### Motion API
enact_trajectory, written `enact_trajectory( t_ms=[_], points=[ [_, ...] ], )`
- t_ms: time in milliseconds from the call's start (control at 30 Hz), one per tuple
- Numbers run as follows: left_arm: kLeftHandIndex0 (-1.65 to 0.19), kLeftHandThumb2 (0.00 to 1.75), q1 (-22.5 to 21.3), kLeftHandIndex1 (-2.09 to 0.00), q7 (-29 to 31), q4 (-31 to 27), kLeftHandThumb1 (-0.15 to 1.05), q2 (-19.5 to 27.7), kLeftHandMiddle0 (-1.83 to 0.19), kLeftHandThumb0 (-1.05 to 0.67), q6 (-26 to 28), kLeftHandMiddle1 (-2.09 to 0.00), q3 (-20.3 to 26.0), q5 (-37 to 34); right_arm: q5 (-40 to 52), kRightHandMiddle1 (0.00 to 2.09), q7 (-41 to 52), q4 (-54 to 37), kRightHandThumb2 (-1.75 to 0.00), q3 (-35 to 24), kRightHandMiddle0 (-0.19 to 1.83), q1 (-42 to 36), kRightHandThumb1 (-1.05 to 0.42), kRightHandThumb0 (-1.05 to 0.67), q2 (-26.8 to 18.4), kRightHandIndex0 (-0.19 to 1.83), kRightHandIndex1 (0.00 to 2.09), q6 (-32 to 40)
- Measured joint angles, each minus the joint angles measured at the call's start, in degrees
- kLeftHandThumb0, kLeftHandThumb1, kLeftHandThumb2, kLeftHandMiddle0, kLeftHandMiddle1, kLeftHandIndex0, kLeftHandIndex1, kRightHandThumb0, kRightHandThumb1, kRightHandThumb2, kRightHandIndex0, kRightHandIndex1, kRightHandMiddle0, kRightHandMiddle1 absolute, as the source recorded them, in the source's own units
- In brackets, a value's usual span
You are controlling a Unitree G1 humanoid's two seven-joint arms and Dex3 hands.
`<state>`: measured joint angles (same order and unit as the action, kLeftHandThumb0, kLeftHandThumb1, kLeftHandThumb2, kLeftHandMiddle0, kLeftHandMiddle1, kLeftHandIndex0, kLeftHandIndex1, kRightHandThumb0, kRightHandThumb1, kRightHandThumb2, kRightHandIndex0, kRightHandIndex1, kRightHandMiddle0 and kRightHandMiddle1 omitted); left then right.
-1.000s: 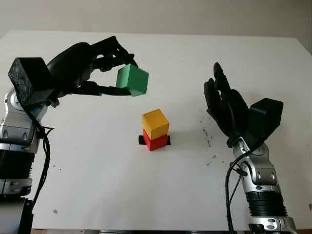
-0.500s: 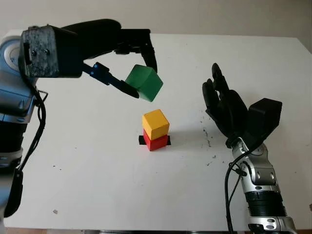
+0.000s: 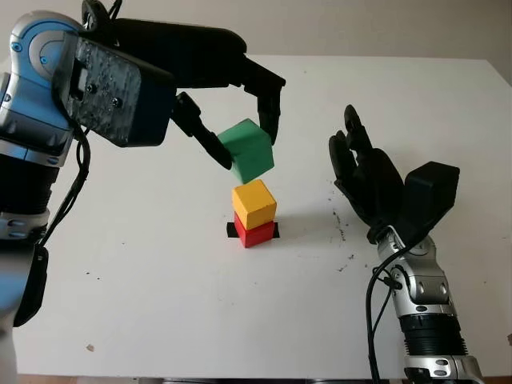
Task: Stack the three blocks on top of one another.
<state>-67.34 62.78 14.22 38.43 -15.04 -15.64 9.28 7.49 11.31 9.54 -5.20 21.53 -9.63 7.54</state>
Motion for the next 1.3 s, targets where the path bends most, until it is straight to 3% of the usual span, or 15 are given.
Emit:
enact_trajectory(
  t_ms=[400,1300],
  points=[
    [-0.34,0.07,-0.98,-1.43,0.30,5.04,1.05,-3.20,-0.24,-0.40,0.64,-0.04,-1.88,3.16,-0.29,0.00,-0.53,-0.41,-0.49,0.17,-0.19,-0.11,-1.05,-0.75,0.12,-0.19,0.00,0.47],
    [-0.27,0.10,0.30,-1.49,-0.06,4.85,1.05,-4.52,-0.21,-0.41,1.16,-0.05,-2.99,5.68,-0.55,0.00,-1.42,-0.57,-0.49,0.68,-0.19,-0.14,-1.05,-0.76,0.21,-0.19,0.00,0.53]
  ],
)
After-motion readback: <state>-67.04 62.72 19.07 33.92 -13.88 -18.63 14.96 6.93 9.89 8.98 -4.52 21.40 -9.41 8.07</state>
